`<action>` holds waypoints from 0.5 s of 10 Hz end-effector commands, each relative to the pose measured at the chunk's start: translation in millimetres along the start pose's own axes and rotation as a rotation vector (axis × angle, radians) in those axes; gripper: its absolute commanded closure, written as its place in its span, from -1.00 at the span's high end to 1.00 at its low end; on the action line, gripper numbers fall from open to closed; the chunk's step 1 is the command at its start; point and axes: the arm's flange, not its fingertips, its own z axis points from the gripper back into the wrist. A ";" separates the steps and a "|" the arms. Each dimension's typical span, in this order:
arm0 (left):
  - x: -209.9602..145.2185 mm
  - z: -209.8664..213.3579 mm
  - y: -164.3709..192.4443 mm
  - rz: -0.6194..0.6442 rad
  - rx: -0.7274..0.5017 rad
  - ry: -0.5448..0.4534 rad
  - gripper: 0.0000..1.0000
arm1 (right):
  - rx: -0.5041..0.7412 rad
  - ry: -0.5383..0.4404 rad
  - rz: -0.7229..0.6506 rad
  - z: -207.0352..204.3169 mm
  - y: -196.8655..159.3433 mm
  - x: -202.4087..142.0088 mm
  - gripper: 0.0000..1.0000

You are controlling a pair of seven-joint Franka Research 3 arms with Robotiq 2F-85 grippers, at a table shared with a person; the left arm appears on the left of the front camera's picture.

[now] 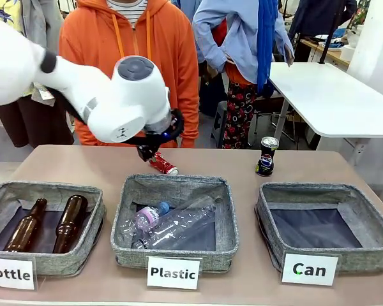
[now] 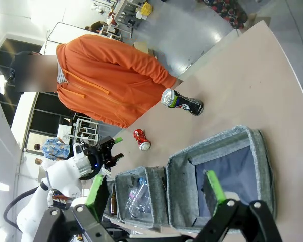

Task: Sort the can waste into the basket.
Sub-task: Pick up the can waste from the table and place it in the right Fabric basket.

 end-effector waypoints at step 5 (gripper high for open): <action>-15.8 -49.9 -34.5 -0.006 0.109 -0.120 1.00 | 0.030 -0.019 0.021 -2.0 -0.6 2.2 1.00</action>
